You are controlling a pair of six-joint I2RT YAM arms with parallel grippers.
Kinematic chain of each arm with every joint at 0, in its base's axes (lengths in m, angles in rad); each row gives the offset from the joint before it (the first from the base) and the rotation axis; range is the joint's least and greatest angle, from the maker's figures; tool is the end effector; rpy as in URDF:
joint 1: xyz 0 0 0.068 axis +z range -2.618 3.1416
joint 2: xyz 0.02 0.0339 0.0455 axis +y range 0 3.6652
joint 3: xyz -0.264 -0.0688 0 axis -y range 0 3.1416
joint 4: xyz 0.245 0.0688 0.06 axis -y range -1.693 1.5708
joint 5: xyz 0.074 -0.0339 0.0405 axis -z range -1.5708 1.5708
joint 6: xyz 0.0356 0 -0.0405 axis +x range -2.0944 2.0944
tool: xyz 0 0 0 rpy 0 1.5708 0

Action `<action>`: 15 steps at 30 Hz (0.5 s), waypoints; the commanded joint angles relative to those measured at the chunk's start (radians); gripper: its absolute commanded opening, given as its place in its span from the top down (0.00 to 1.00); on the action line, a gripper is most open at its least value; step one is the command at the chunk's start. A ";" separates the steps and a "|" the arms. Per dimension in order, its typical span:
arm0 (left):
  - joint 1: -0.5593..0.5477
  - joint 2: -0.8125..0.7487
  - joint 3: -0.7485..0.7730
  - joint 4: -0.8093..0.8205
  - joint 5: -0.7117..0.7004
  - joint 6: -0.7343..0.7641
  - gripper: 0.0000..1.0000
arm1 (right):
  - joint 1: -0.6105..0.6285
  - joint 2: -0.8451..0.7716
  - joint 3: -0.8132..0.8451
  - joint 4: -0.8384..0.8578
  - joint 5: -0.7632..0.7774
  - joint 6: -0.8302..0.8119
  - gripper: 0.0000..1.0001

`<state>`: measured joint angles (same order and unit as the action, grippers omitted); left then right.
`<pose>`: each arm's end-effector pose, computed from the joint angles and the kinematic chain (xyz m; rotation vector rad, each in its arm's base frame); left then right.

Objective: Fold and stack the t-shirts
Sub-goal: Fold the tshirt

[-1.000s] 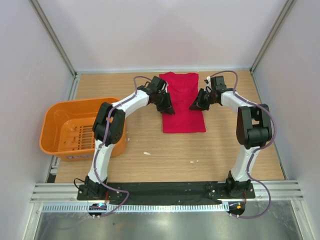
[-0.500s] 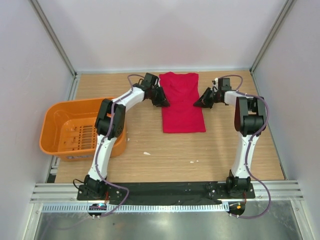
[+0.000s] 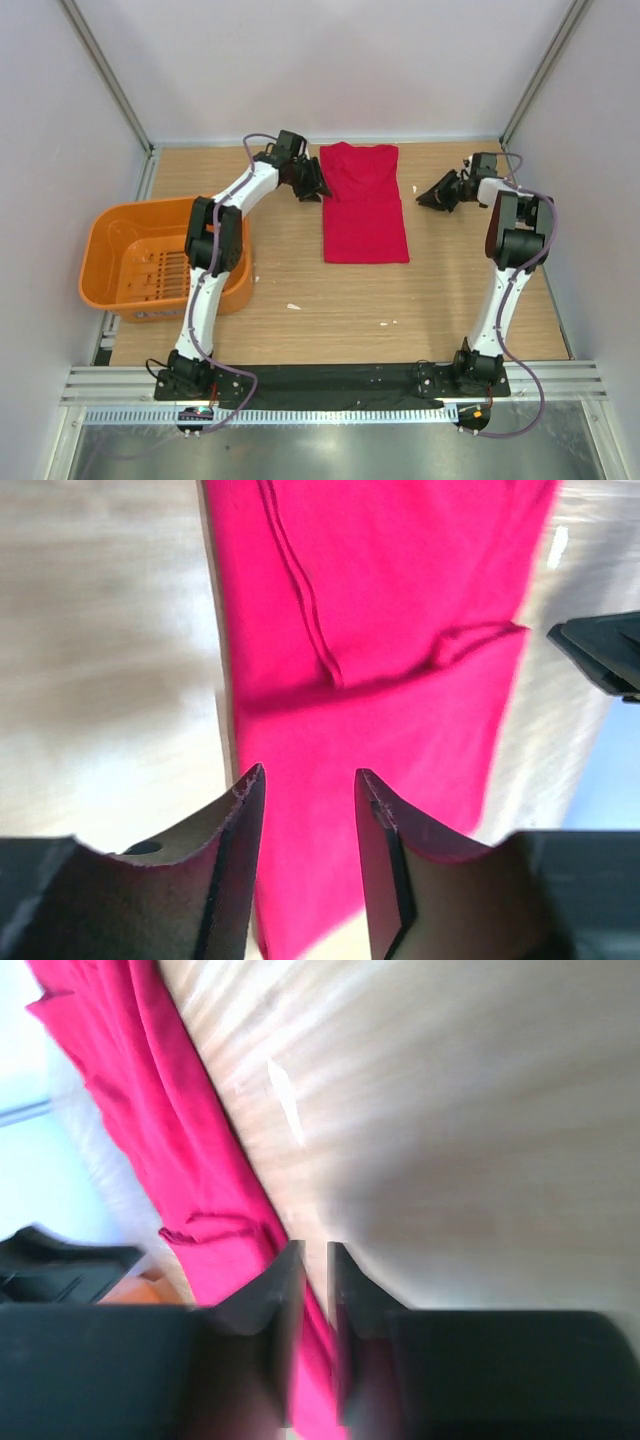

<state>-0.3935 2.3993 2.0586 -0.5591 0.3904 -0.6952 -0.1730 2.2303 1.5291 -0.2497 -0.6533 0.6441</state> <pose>0.4861 -0.2165 0.1829 -0.2148 2.6129 -0.9147 0.4638 -0.0591 0.1267 0.7468 2.4102 1.0139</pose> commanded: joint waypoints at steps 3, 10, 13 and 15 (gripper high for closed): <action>-0.019 -0.270 -0.182 -0.053 0.038 -0.016 0.54 | 0.013 -0.312 -0.082 -0.291 0.160 -0.170 0.57; -0.074 -0.511 -0.615 0.125 0.039 -0.078 0.41 | 0.018 -0.488 -0.395 -0.208 0.057 -0.222 0.38; -0.125 -0.543 -0.659 0.122 -0.020 -0.089 0.42 | 0.033 -0.538 -0.480 -0.201 0.060 -0.224 0.39; -0.155 -0.562 -0.676 0.108 -0.060 -0.099 0.43 | 0.038 -0.576 -0.547 -0.185 0.060 -0.216 0.39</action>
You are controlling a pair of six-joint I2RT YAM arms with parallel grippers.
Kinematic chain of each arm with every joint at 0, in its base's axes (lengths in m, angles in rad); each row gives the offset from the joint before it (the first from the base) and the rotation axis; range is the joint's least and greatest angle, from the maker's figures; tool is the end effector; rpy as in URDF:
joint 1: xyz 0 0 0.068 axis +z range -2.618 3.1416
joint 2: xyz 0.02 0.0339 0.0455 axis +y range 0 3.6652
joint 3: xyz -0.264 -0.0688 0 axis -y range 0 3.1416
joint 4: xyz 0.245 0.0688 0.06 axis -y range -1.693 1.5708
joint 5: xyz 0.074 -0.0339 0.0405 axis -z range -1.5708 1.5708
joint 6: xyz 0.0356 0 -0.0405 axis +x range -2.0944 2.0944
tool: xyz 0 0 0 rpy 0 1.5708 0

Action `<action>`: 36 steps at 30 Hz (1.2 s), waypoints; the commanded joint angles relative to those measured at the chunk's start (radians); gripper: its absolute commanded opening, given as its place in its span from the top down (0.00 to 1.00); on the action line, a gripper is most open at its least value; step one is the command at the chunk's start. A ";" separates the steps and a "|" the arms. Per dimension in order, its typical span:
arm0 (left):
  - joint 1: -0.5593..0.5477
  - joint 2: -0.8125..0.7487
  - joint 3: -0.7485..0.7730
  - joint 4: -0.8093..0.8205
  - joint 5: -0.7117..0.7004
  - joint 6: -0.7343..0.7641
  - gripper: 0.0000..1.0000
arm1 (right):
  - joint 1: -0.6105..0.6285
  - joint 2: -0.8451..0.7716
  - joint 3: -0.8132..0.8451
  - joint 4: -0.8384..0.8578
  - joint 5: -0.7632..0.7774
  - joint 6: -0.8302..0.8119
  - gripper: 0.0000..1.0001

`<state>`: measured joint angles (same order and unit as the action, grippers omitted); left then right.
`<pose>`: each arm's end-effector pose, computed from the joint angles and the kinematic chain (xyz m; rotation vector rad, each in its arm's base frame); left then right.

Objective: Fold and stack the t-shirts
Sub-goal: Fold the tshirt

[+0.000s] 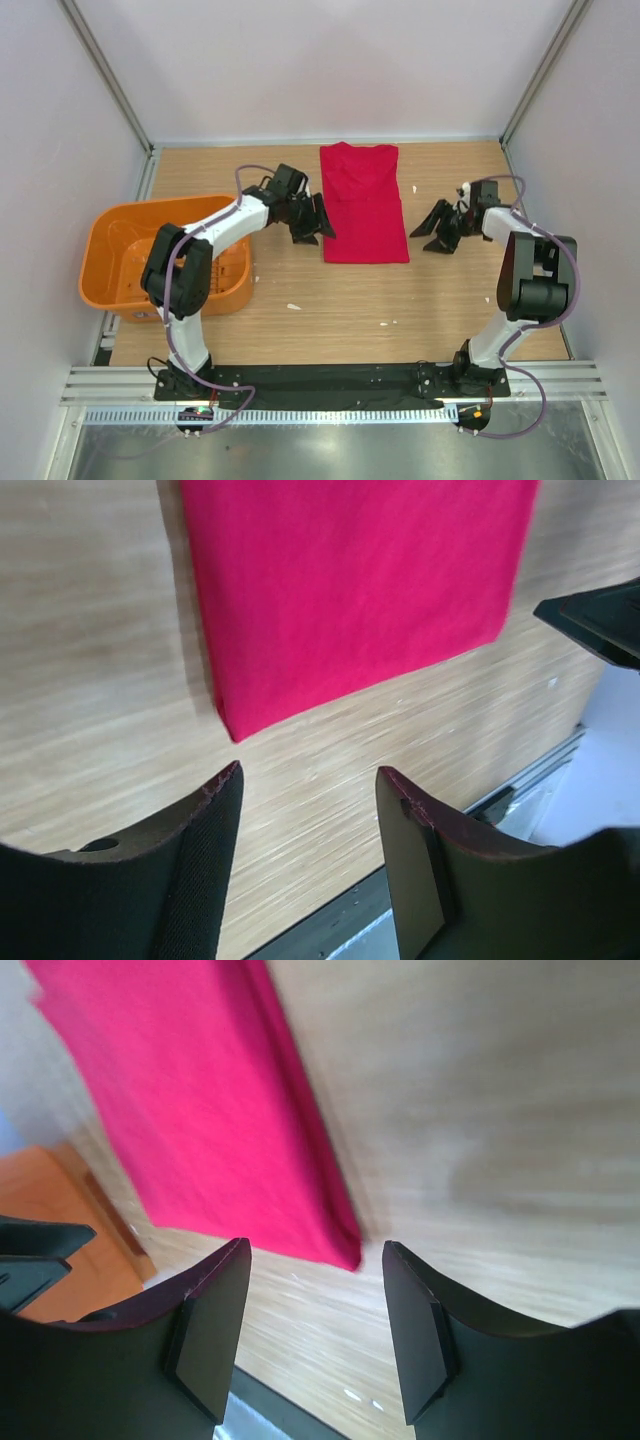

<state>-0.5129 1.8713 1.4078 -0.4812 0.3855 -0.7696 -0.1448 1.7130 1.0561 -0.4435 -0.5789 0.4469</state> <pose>0.3479 -0.2113 0.2231 -0.1770 2.7078 -0.9480 0.3344 -0.0291 0.1802 0.5884 2.5754 0.8708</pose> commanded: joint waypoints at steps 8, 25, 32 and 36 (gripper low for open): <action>-0.047 -0.070 -0.164 0.027 -0.108 -0.080 0.44 | 0.017 -0.081 -0.251 0.163 -0.099 0.062 0.38; -0.075 -0.123 -0.198 0.041 -0.125 -0.076 0.50 | 0.017 0.007 -0.311 0.301 -0.075 0.134 0.42; -0.073 -0.115 -0.185 0.035 -0.122 -0.079 0.51 | 0.017 0.048 -0.306 0.299 -0.061 0.131 0.43; -0.069 -0.110 -0.185 0.032 -0.122 -0.073 0.52 | 0.016 0.066 -0.298 0.298 -0.041 0.124 0.43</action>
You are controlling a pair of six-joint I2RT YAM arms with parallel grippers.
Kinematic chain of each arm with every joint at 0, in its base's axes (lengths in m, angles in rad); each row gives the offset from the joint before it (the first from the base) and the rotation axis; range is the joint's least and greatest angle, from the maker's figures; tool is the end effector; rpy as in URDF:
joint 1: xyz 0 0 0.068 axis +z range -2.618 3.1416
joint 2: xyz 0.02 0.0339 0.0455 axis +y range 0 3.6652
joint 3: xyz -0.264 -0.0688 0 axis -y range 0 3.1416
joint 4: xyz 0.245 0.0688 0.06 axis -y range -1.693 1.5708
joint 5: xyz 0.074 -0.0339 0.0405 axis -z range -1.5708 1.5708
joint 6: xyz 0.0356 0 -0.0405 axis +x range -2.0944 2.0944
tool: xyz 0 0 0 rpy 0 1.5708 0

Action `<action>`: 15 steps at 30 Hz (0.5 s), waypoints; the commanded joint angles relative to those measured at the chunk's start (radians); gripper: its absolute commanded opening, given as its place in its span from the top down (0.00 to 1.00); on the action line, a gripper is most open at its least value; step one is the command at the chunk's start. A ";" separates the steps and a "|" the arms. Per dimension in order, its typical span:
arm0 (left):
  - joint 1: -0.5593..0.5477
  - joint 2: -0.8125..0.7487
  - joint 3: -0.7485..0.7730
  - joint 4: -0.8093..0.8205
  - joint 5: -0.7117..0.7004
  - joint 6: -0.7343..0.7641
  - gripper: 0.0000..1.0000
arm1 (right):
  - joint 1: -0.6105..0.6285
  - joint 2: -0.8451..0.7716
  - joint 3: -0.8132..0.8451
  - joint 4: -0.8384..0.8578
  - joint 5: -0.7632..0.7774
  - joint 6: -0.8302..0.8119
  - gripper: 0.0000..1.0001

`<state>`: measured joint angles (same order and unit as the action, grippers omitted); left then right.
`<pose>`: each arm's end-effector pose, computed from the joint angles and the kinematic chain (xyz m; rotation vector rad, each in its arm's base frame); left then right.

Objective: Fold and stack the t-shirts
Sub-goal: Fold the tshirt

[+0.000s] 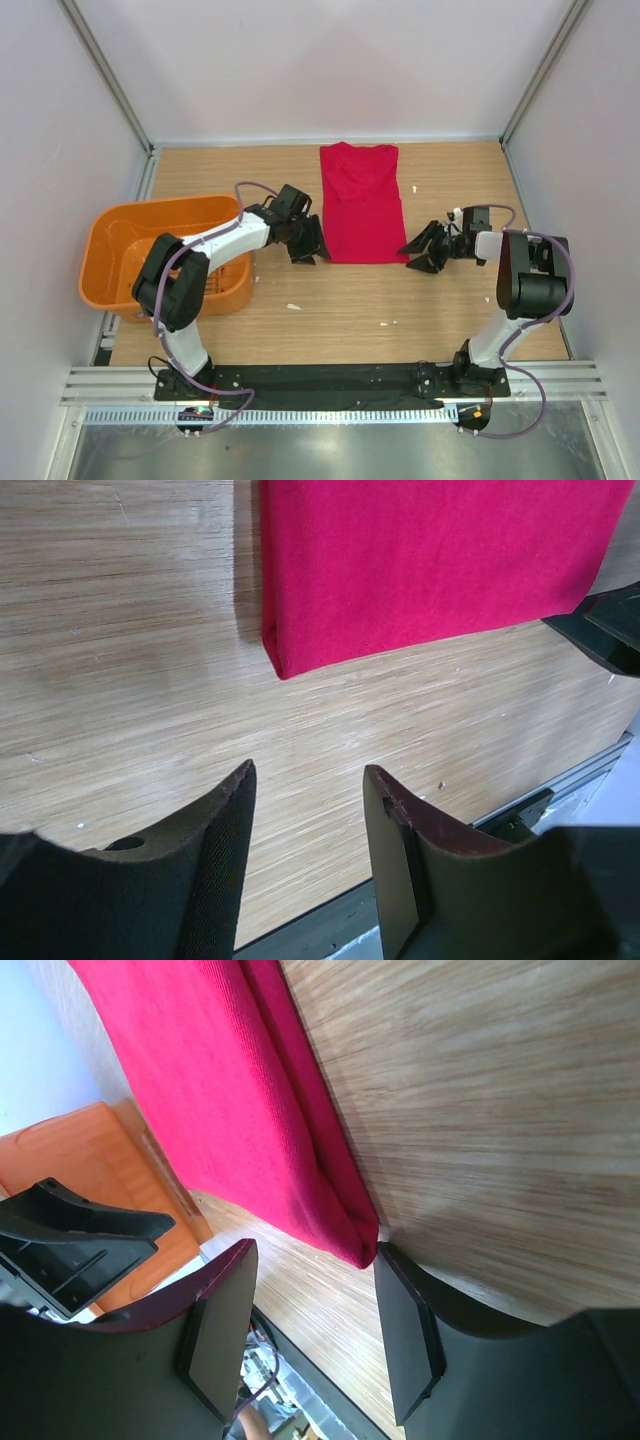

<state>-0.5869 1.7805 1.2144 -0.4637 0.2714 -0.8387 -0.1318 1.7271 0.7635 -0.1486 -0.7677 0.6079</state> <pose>0.3025 -0.2127 0.1981 -0.2462 2.7891 -0.7964 0.2950 -0.0142 0.1180 0.7224 2.5518 1.1816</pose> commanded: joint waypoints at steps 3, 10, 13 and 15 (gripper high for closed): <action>0.013 -0.018 0.007 0.013 -0.001 0.000 0.52 | 0.000 0.066 0.007 -0.002 0.160 -0.054 0.43; 0.039 -0.020 0.008 0.007 0.012 0.009 0.52 | -0.006 0.114 0.039 -0.005 0.166 -0.077 0.43; 0.047 -0.018 0.007 0.005 0.015 0.013 0.52 | -0.011 0.120 0.043 0.009 0.166 -0.082 0.43; 0.050 -0.020 0.005 0.003 0.015 0.016 0.52 | -0.011 0.133 0.049 0.015 0.159 -0.082 0.43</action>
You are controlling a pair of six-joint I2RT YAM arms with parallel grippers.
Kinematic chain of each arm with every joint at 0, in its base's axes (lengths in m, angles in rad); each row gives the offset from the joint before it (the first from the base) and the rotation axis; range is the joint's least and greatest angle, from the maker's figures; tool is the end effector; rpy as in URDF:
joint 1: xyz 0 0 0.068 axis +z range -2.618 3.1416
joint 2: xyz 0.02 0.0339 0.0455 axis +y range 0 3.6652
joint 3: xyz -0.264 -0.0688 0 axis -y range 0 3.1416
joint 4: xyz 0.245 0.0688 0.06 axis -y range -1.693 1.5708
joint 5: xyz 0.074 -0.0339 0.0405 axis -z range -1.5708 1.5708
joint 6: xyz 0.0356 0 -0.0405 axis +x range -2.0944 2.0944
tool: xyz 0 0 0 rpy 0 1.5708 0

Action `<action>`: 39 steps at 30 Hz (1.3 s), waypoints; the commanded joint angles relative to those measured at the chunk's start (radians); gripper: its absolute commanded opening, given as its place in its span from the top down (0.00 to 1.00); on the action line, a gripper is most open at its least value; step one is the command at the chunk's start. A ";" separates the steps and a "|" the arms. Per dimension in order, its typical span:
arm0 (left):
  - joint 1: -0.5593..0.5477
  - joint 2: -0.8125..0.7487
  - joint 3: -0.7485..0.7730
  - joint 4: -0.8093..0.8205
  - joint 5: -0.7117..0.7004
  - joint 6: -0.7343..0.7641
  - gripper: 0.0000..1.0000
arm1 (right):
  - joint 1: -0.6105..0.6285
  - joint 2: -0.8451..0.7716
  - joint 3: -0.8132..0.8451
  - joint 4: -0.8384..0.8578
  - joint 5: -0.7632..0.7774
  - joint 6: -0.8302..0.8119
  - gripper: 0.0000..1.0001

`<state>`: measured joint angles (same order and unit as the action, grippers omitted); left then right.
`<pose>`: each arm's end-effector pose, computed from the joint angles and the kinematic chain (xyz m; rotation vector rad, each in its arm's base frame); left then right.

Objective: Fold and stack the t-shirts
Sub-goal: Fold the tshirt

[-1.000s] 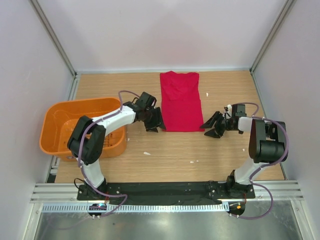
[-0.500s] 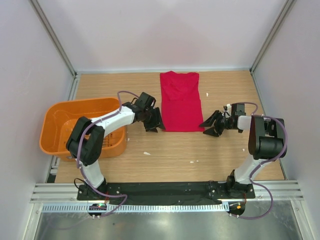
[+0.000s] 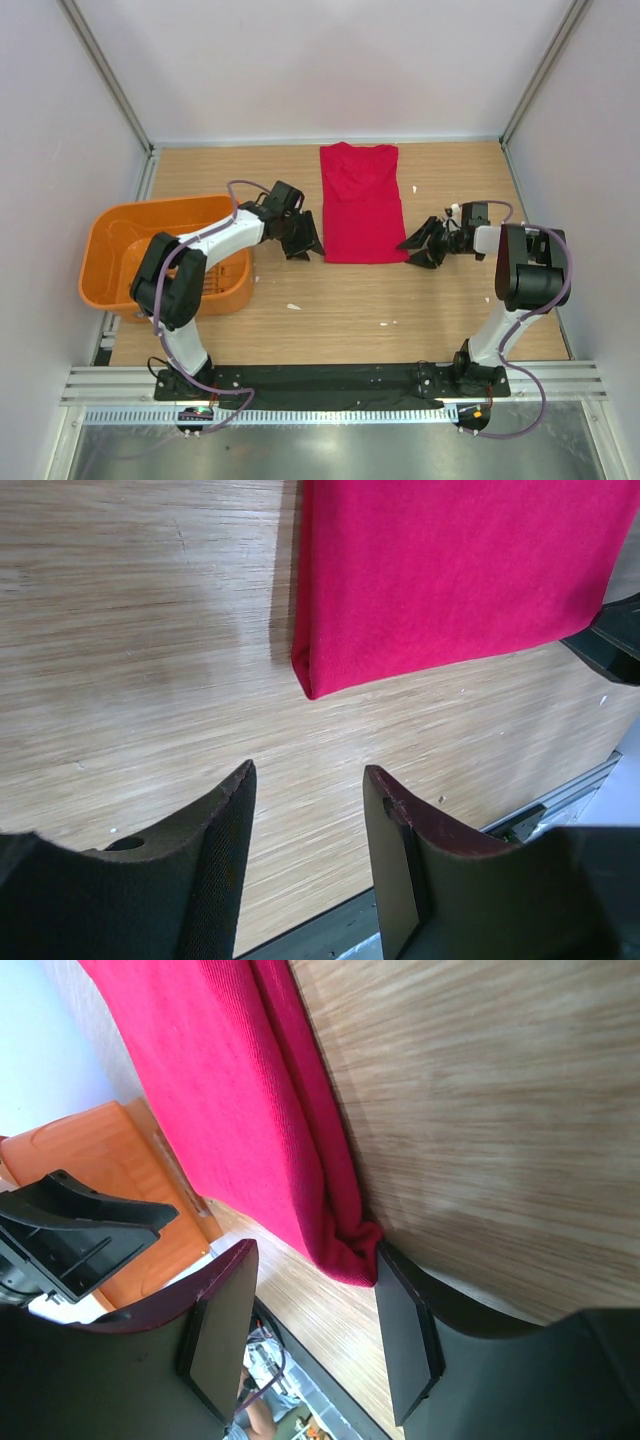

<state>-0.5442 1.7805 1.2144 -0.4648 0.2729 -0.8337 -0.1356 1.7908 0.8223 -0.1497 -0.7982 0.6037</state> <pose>0.3112 -0.1996 0.1981 -0.2975 2.7753 -0.7863 0.3097 -0.0165 0.1143 0.7131 2.5485 1.2212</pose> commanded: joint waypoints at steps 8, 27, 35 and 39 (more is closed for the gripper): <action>0.024 -0.033 0.002 -0.008 0.014 0.030 0.52 | -0.007 0.027 0.020 -0.096 0.278 -0.177 0.44; 0.082 0.011 0.062 -0.037 0.040 0.097 0.44 | 0.083 0.101 0.092 -0.117 0.307 -0.274 0.49; 0.099 0.131 0.172 -0.066 0.095 0.150 0.41 | 0.083 0.094 0.077 -0.096 0.292 -0.272 0.55; 0.099 0.186 0.201 -0.055 0.095 0.148 0.40 | 0.085 0.094 0.071 -0.085 0.260 -0.262 0.67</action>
<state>-0.4458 1.9404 1.3792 -0.5137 0.3401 -0.7128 -0.0643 1.8244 0.9352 -0.2359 -0.6830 0.4015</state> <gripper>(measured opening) 0.597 0.361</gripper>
